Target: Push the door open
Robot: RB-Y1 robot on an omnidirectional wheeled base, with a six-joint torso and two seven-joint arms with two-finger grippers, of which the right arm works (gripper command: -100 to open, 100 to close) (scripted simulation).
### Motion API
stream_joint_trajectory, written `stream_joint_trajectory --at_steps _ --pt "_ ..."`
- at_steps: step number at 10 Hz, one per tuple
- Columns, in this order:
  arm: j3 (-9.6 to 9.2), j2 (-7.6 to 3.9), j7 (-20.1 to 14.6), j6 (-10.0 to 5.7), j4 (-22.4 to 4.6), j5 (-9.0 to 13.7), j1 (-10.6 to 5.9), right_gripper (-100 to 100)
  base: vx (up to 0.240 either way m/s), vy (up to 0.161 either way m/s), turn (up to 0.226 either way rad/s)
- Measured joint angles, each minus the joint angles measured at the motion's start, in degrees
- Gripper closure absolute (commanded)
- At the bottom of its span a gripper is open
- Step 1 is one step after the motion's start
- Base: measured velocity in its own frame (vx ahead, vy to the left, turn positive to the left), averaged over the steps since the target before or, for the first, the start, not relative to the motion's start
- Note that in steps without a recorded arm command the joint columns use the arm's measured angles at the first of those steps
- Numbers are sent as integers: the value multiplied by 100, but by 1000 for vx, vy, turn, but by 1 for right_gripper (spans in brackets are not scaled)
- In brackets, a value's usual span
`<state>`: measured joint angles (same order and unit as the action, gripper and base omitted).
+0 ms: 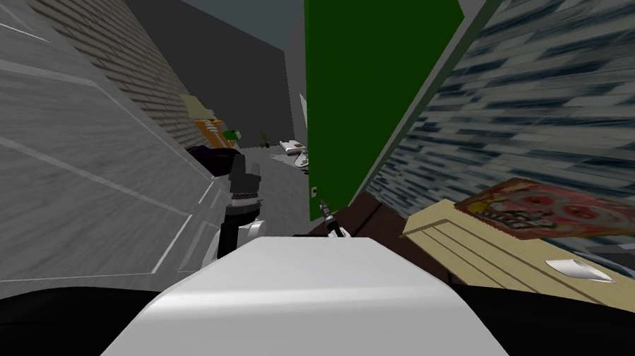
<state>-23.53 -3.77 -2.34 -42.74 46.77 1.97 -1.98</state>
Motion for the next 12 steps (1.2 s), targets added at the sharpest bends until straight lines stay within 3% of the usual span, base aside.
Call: stream_joint_trajectory --at_steps 8,9,12 --pt "85 36 69 -155 -109 22 -1 -100 178 71 17" --pt "85 37 70 -162 -111 22 2 100 -12 -3 8" --pt "84 38 71 -148 -110 21 -7 100 -14 -8 4"
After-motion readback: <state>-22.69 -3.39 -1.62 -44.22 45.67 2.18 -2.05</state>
